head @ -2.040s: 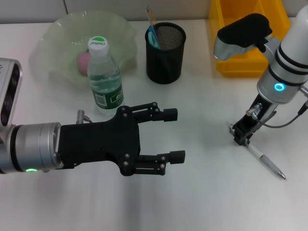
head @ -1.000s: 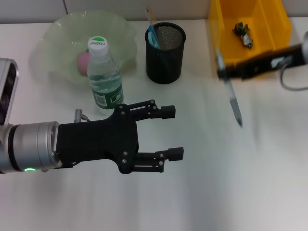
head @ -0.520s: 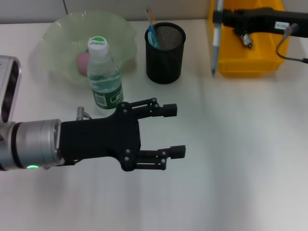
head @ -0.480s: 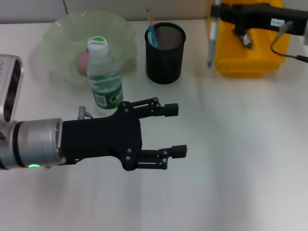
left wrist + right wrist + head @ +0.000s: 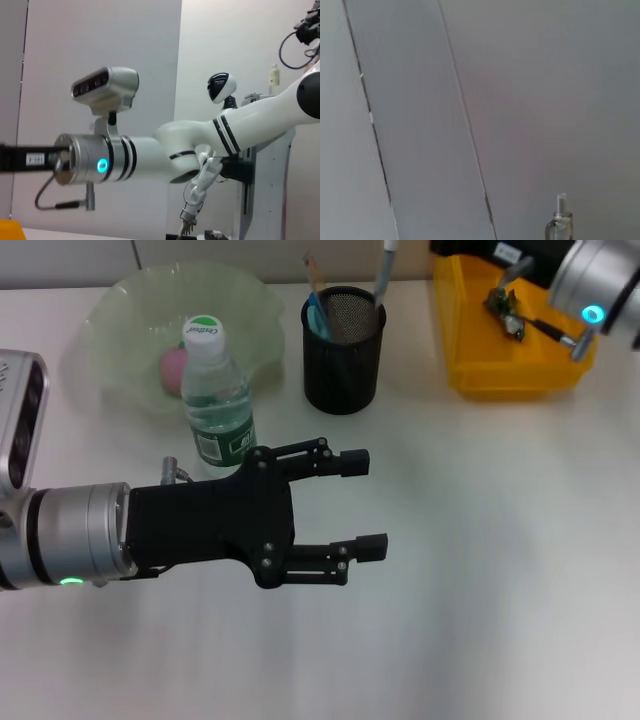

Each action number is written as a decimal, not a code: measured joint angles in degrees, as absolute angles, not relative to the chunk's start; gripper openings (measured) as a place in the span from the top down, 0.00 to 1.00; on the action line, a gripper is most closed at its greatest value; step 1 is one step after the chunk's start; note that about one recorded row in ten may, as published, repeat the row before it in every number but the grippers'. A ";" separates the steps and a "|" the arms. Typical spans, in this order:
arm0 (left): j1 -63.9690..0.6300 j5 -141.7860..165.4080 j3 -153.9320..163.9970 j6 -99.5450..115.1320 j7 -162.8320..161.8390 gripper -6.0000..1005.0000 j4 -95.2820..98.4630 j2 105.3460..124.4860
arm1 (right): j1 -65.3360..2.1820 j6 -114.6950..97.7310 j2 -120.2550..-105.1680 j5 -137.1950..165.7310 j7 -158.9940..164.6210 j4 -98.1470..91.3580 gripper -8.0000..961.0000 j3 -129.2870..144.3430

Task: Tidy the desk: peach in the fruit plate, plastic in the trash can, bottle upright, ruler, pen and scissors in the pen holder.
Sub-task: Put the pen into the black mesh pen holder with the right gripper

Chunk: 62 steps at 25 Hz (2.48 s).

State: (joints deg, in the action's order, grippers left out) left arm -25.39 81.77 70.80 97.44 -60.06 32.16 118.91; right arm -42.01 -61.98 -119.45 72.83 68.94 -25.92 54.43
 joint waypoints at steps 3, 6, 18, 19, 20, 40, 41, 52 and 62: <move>-25.42 81.45 70.76 97.35 -59.88 0.20 32.16 118.91 | -43.09 -61.91 -119.54 72.64 64.95 -22.97 0.82 54.32; -25.57 81.27 70.75 97.09 -59.42 0.20 32.16 118.91 | -43.89 -62.34 -119.78 70.53 58.44 -19.12 0.82 54.38; -26.92 81.20 70.77 96.09 -59.24 0.20 32.07 118.98 | -45.60 -62.49 -119.88 62.13 44.99 -11.70 0.82 55.19; -27.10 81.20 70.83 96.05 -59.24 0.20 32.08 118.99 | -46.34 -62.48 -119.88 62.10 43.97 -10.81 0.82 55.20; -27.10 81.20 70.83 96.05 -59.24 0.20 32.08 118.99 | -46.34 -62.48 -119.88 62.10 43.97 -10.81 0.81 55.20; -28.15 81.12 70.71 95.35 -59.24 0.20 32.44 118.90 | -50.34 -58.17 -119.88 62.13 43.30 -8.67 0.74 57.43; -28.22 81.12 70.70 95.29 -59.24 0.20 32.43 118.88 | -50.34 -58.05 -119.88 62.09 43.32 -8.56 0.74 57.44; -28.77 81.06 70.58 93.81 -59.24 0.20 32.08 118.82 | -49.96 -56.17 -119.88 62.01 43.42 -8.92 0.70 59.20; -29.01 81.02 70.42 93.72 -59.31 0.20 32.08 118.82 | -45.97 -59.03 -119.61 61.85 51.27 -15.82 0.59 59.36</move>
State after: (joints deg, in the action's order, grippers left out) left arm -29.01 81.02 70.43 93.72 -59.31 32.08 118.82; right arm -45.97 -59.03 -119.61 61.85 51.27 -15.82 59.36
